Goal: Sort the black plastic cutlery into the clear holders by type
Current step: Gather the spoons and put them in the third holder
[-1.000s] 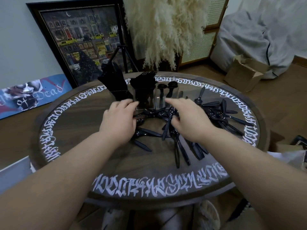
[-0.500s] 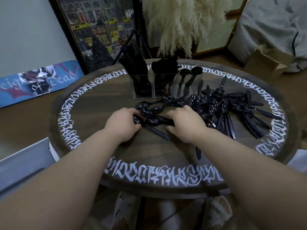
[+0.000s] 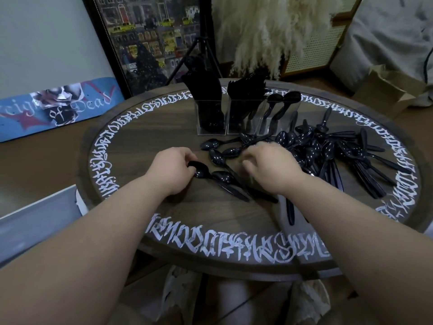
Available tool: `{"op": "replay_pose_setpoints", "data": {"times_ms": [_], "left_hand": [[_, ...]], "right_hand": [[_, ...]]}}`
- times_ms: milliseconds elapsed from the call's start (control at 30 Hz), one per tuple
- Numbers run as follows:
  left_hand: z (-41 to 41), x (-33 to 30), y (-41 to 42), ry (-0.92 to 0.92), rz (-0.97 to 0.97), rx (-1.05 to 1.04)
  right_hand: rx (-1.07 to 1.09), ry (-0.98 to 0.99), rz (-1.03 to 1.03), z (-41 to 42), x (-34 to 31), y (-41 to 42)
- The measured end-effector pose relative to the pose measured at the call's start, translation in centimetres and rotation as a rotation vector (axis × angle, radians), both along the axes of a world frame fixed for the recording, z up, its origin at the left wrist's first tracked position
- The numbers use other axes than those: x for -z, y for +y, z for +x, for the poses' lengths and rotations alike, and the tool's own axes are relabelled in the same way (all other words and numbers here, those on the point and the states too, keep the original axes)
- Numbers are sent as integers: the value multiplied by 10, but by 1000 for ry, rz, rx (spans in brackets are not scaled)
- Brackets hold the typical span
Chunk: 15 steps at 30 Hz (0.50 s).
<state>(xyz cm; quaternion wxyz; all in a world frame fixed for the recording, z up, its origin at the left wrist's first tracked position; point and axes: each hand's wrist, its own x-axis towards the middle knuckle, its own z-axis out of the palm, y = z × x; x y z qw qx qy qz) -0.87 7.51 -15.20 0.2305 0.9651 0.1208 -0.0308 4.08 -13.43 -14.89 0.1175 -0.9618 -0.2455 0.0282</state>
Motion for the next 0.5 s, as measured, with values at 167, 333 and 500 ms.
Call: {"op": "replay_pose_setpoints", "data": {"times_ms": [167, 333, 500], "left_hand": [[-1, 2, -1, 4, -38, 22], [1, 3, -3, 0, -31, 49], [2, 2, -4, -2, -2, 84]], "right_hand": [[20, -67, -98, 12, 13, 5], [-21, -193, -142, 14, 15, 7], [-33, -144, -120, 7, 13, 5]]}}
